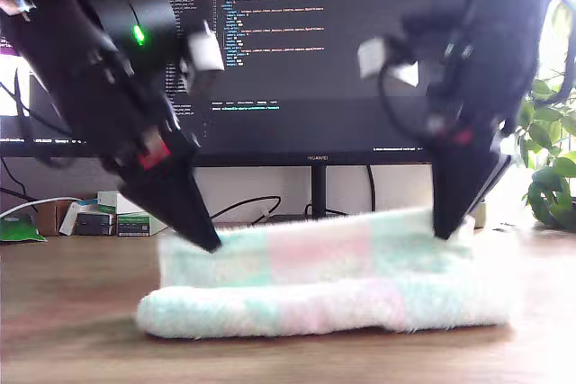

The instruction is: Fold the tea towel to a neat square and place it to the right

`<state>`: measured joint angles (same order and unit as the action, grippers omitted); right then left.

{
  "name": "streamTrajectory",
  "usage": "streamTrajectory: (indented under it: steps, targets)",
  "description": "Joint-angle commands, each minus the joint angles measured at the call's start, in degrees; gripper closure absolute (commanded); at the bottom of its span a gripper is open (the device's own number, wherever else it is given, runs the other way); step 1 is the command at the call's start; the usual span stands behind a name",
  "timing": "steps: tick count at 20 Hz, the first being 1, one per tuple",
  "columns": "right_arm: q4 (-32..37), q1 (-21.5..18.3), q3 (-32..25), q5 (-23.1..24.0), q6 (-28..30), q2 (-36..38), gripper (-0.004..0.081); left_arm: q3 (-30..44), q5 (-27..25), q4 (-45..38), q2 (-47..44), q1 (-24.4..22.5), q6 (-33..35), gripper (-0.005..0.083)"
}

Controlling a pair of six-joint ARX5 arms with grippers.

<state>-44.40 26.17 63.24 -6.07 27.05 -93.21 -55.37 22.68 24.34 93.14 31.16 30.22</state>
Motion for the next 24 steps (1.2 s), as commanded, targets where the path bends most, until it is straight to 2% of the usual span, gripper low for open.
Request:
streamTrajectory:
  steps: [1, 6, 14, 16, 19, 24]
  targets:
    - [1.49, -0.48, -0.44, 0.70, 0.20, -1.73, 0.0783, 0.61, -0.50, -1.31, 0.04, -0.35, 1.05, 0.0795]
    - [5.40, -0.85, -0.44, 1.68, 0.20, -5.22, 0.0783, 0.61, -0.70, -3.43, 2.23, -1.79, 1.40, 0.0795]
    - [9.01, -0.85, -0.44, 3.15, -0.22, -5.75, 0.0773, 0.61, -0.24, -6.21, 7.04, -2.56, 1.31, 0.0794]
    - [9.03, -0.85, -0.44, 3.15, -0.28, -5.75, 0.0738, 0.61, -0.31, -7.17, 7.04, -2.56, 1.29, 0.0765]
    - [9.44, -0.83, -0.44, 3.15, -0.74, -5.75, 0.0638, 0.61, -0.37, -7.48, 7.04, -2.56, 1.27, 0.0703]
    - [11.98, -0.81, -0.44, 3.69, -1.97, -5.75, 0.0535, 0.59, -2.82, -8.87, 7.02, -2.75, 1.27, 0.0542]
